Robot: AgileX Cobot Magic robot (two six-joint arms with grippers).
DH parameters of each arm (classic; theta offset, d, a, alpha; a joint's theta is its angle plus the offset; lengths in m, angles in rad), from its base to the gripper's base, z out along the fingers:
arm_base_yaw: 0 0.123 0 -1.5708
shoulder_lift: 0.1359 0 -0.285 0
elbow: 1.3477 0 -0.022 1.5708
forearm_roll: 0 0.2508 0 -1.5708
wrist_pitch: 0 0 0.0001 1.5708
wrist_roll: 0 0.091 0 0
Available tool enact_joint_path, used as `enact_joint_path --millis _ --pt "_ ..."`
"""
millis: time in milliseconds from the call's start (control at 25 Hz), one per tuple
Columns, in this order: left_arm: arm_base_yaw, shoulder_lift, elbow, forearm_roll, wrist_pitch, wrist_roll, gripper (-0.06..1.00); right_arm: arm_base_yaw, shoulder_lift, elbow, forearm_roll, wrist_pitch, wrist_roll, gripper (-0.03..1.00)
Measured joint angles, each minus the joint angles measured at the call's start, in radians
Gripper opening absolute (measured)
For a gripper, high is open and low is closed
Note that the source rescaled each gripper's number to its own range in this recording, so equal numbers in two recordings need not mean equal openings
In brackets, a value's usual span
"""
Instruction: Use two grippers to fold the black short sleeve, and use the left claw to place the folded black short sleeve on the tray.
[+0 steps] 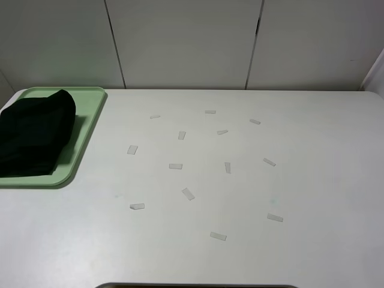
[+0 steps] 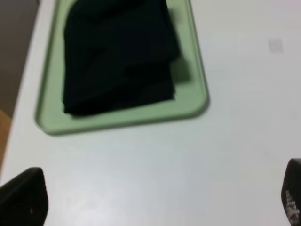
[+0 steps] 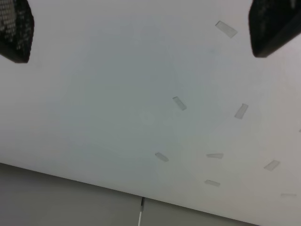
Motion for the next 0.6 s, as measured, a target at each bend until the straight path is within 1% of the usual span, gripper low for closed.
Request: enact_joint_path --millis 280,600 --pt "0.0 -0.021 0.009 -0.009 0.001 -0.013 1.0 0.0 0.0 0.0 0.0 0.0 0.0 1.0" --pt "0.0 -0.021 0.009 -0.039 0.001 -0.013 1.0 0.0 0.0 0.0 0.0 0.0 0.0 1.0"
